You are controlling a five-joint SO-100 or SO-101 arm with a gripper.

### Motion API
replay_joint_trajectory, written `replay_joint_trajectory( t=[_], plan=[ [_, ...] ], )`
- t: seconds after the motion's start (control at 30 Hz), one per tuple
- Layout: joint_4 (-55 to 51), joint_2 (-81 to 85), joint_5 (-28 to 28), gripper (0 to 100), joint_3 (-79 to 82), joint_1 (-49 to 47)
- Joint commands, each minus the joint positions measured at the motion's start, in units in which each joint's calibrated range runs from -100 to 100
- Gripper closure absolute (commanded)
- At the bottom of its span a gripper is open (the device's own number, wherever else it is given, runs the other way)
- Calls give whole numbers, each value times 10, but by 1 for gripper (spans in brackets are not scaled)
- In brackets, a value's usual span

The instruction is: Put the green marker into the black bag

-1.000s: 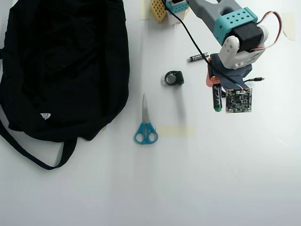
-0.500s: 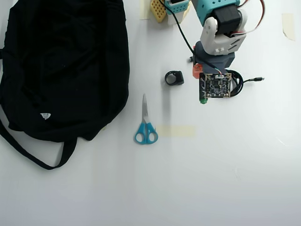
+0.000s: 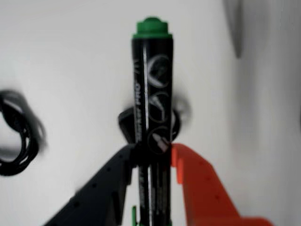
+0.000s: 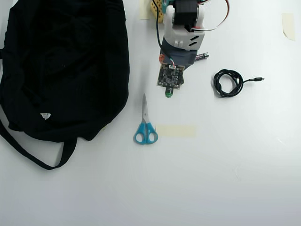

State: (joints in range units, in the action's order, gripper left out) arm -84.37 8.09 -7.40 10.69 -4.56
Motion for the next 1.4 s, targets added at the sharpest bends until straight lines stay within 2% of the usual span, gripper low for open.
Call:
replay_joint_trajectory(
  t=[0.0,0.33,0.53,0.6,0.7,0.77,0.83,1.0,1.07,1.13,1.17,1.3,1.37],
  plan=[
    [-25,43,2,98,-26,61],
    [-51,43,3,98,-80,222],
    [-42,36,2,98,-138,384],
    [-22,30,-2,98,-140,427],
    [70,23,-29,98,-130,497],
    [78,-3,-24,98,-130,535],
    [97,-48,6,98,-130,535],
    [234,-189,0,98,-139,555],
    [234,-210,2,94,-130,550],
    [227,-210,2,80,-130,548],
    [217,-208,2,78,-130,543],
    [120,-183,-3,77,-152,491],
    [86,-89,-7,80,-152,404]
  ],
)
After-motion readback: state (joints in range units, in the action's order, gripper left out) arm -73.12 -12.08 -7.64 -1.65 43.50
